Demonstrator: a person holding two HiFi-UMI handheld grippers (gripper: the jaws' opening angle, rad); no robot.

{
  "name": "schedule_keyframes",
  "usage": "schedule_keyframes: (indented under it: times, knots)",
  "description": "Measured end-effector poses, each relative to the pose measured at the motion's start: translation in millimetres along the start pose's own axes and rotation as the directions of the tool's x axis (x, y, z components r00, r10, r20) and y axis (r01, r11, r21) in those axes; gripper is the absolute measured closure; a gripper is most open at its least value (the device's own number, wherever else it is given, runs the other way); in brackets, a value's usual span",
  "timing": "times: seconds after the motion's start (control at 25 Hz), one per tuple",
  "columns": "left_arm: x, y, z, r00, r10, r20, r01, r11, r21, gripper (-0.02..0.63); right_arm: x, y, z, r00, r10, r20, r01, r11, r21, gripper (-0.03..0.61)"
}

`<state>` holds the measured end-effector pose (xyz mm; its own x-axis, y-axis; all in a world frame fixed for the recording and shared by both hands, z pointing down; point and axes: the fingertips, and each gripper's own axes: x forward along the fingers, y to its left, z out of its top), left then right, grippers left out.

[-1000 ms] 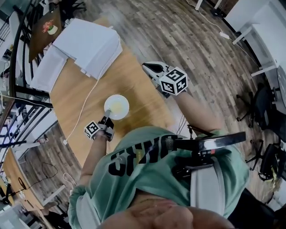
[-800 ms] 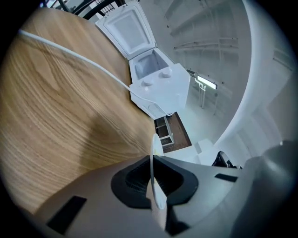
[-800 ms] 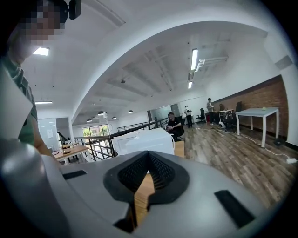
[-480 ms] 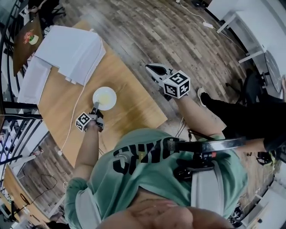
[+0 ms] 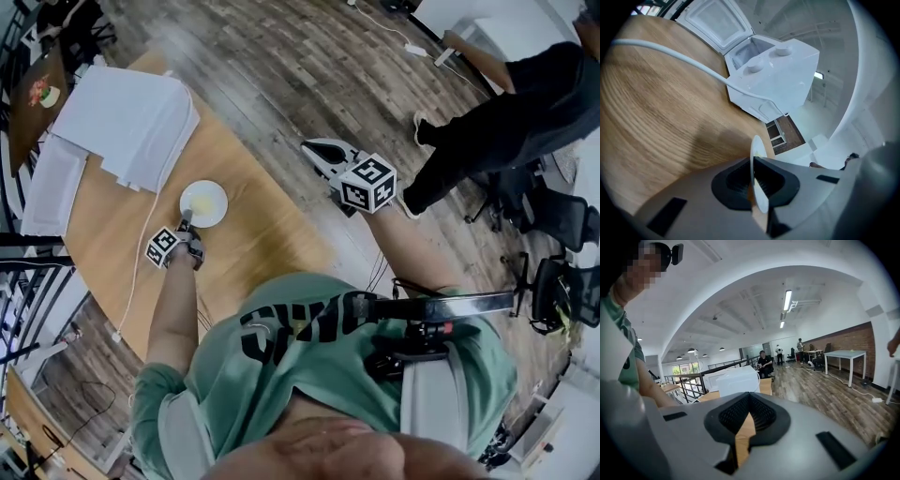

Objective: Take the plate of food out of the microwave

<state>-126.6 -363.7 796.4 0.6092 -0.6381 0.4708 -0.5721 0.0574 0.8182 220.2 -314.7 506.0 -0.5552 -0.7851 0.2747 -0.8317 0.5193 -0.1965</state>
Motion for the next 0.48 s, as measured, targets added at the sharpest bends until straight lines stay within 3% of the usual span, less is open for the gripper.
schedule_keyframes:
  times: [0.08,0.16,0.24,0.28,0.36,0.44,0.48]
  knots:
    - [8,-4,7,1.000,0.024,0.005,-0.024,0.998,0.051,0.597,-5,-6,-2,1.000,-0.010,-0.002,0.010,1.000,0.003,0.572]
    - [19,-8,11,0.996,0.086,-0.013,-0.083,0.985,0.152,0.592,-11,-13,-3,1.000,-0.023,-0.002,0.023,1.000,0.009,0.572]
    - [28,-3,11,0.978,0.202,-0.047,-0.181,0.944,0.274,0.556,-18,-21,-6,0.999,-0.038,-0.001,0.038,0.999,0.016,0.572]
    - [31,2,9,0.961,0.271,-0.063,-0.234,0.910,0.342,0.535,-20,-24,-7,0.999,-0.045,0.000,0.045,0.999,0.019,0.572]
    - [34,9,6,0.917,0.391,-0.079,-0.307,0.816,0.489,0.531,-21,-29,-8,0.999,-0.053,0.005,0.053,0.998,0.023,0.572]
    - [36,11,5,0.885,0.461,-0.069,-0.331,0.725,0.604,0.515,-21,-33,-8,0.998,-0.054,0.014,0.053,0.998,0.029,0.572]
    - [37,10,5,0.877,0.476,-0.061,-0.335,0.698,0.632,0.511,-21,-35,-7,0.998,-0.052,0.019,0.052,0.998,0.032,0.572]
